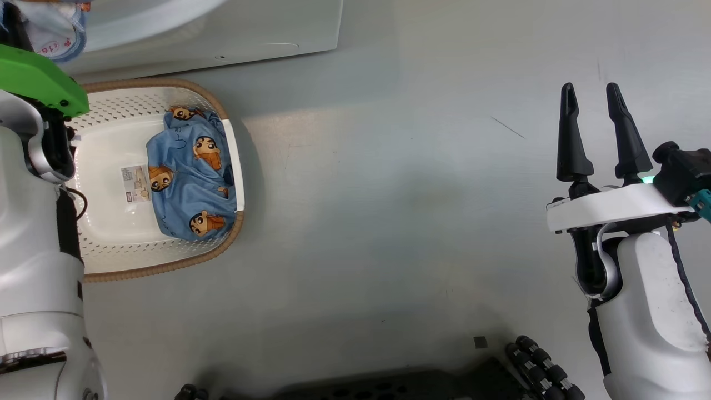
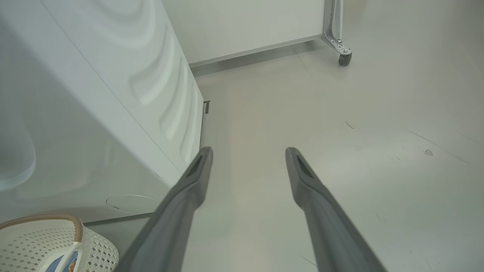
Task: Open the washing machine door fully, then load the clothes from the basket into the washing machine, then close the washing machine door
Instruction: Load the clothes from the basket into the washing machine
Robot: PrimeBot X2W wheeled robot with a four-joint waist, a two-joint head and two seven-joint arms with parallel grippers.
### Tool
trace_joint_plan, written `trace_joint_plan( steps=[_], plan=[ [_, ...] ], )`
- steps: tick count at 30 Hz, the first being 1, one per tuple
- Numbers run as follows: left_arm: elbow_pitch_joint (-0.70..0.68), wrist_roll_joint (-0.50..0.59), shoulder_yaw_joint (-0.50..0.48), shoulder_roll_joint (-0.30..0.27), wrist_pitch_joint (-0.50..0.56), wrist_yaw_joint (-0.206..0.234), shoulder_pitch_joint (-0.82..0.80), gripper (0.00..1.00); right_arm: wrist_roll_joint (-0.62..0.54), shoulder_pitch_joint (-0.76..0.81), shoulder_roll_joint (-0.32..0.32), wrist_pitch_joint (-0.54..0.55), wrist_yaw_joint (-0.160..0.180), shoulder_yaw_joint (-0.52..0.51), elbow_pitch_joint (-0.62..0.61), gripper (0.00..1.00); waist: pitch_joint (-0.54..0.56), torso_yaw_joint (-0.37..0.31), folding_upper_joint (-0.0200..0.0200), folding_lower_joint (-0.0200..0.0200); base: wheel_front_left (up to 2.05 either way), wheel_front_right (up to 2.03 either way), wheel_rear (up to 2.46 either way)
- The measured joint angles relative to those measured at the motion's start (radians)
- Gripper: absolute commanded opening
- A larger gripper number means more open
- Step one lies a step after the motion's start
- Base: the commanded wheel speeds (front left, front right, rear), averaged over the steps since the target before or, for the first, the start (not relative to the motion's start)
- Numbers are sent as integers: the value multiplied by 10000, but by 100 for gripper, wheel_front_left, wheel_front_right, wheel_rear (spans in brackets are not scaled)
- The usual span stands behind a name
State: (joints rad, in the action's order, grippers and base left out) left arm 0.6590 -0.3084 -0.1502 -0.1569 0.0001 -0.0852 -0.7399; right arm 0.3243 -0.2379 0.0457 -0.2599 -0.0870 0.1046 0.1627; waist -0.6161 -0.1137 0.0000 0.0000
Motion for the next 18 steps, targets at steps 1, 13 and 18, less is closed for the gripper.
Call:
trace_joint_plan(
  steps=[1,13,18],
  plan=[
    [-46,0,56,27,-121,-31,-12,0,0,0,0,0,13,-10,2,100,22,31,0,0,0,0,0],
    [-491,-121,378,132,-953,-299,-234,0,10,0,0,0,0,56,171,100,435,344,0,0,0,0,0],
    [-495,-263,690,81,-803,-334,-453,0,102,3,0,0,0,100,182,100,548,317,0,0,0,0,0]
  ],
)
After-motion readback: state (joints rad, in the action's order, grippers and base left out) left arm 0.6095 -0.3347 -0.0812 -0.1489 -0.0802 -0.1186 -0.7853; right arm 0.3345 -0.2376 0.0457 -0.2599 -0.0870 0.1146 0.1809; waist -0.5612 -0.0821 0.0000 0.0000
